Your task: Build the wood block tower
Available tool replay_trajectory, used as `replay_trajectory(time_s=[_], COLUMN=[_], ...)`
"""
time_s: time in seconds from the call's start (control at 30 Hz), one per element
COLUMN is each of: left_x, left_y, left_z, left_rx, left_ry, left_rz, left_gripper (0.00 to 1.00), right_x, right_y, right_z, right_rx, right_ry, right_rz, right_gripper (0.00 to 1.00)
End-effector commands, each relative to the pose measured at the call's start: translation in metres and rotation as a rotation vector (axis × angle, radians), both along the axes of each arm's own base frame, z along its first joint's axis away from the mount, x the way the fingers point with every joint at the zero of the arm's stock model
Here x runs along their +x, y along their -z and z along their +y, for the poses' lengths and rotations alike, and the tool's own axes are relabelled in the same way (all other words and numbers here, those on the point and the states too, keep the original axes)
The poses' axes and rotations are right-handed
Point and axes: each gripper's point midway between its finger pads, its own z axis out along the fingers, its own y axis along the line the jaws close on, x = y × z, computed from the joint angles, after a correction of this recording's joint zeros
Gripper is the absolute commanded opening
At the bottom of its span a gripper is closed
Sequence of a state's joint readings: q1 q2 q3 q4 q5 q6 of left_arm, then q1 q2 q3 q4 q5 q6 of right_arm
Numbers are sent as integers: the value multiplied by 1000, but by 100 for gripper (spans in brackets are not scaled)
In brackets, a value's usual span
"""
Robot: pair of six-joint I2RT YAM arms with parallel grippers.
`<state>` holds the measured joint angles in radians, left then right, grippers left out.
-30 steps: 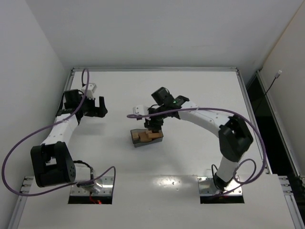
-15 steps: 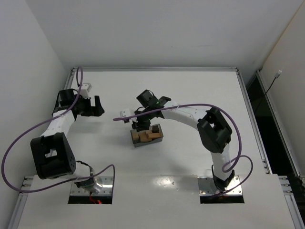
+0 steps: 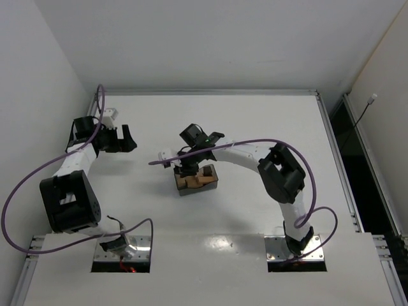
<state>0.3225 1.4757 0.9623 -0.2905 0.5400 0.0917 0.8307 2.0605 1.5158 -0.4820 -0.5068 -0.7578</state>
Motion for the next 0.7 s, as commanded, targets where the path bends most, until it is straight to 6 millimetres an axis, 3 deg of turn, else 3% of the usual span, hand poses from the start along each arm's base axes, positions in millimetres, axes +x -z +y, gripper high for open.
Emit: replay_trajectory(time_s=[0.0, 0.23, 0.33, 0.37, 0.4, 0.53, 0.57, 0.63, 0.67], left_x=[12, 16, 18, 20, 20, 20, 20, 20, 20], left_y=[-15, -12, -12, -16, -13, -11, -11, -11, -11], left_z=[3, 0, 0, 0, -2, -3, -3, -5, -5], left_rx=[-10, -35, -41, -38, -55, -64, -64, -71, -71], left_ry=[17, 28, 34, 35, 37, 43, 43, 49, 49], left_rz=[-58, -52, -54, -62, -53, -47, -47, -49, -49], left_gripper=[100, 100, 100, 100, 100, 100, 100, 100, 100], right_x=[10, 19, 20, 20, 26, 29, 33, 36, 49], right_y=[18, 26, 26, 26, 25, 17, 5, -2, -13], right_z=[-4, -12, -13, -13, -14, -18, -18, -25, -24], right_rx=[-22, -50, -55, -55, -47, -33, -10, -6, 19], right_ry=[25, 53, 57, 57, 67, 112, 131, 195, 248], right_rz=[17, 22, 16, 16, 9, -26, -52, -76, -136], right_gripper=[29, 28, 13, 0, 0, 0, 0, 0, 0])
